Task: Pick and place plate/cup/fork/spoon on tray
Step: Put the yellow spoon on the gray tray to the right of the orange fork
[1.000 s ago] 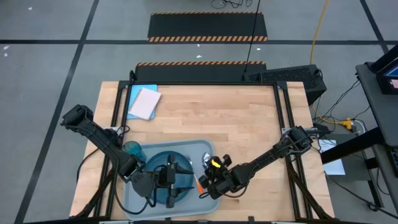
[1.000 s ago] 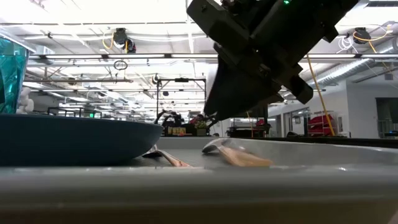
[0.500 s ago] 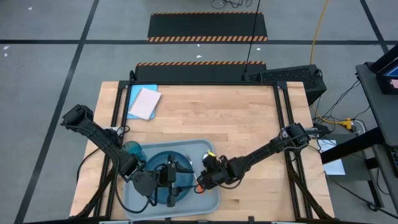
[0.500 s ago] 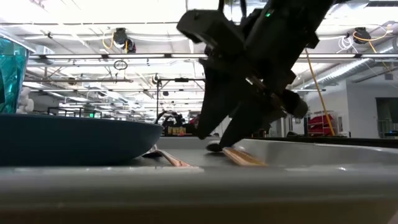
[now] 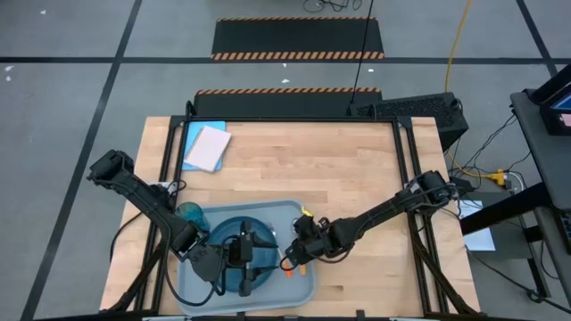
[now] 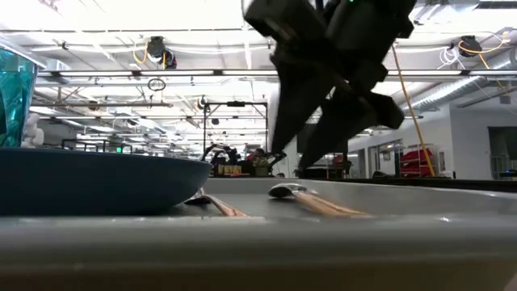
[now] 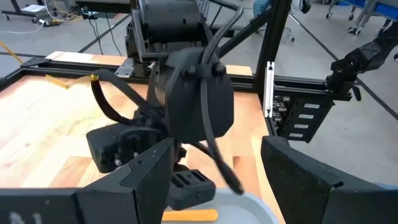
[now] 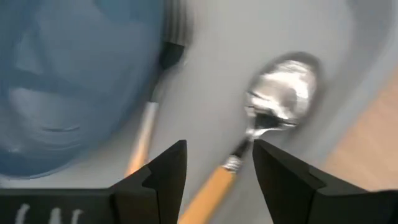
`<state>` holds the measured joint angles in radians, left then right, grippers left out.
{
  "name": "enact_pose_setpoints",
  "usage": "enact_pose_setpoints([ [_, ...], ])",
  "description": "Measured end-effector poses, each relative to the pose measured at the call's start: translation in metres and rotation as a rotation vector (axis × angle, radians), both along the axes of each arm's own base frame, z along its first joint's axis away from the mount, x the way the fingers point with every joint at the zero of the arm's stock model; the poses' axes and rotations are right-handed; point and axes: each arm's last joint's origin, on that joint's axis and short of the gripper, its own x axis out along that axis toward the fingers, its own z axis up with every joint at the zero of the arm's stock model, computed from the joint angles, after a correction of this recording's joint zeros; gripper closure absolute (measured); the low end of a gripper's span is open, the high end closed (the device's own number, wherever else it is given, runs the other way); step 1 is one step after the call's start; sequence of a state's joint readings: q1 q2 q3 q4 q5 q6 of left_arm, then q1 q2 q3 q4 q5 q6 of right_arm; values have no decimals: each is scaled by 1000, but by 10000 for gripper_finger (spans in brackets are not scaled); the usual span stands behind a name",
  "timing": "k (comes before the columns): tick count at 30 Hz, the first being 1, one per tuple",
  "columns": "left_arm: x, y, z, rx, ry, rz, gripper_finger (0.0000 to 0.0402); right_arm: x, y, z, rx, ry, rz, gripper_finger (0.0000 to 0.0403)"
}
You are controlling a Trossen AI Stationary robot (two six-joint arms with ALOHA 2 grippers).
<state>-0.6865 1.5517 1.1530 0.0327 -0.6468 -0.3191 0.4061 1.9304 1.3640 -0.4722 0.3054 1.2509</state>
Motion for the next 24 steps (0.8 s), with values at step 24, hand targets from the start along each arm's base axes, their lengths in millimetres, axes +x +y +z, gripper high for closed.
enact_pose_setpoints([
  [24,0,-1,2,-9,-17,-4,158,1,-2,-23,-90,66,-23,237],
])
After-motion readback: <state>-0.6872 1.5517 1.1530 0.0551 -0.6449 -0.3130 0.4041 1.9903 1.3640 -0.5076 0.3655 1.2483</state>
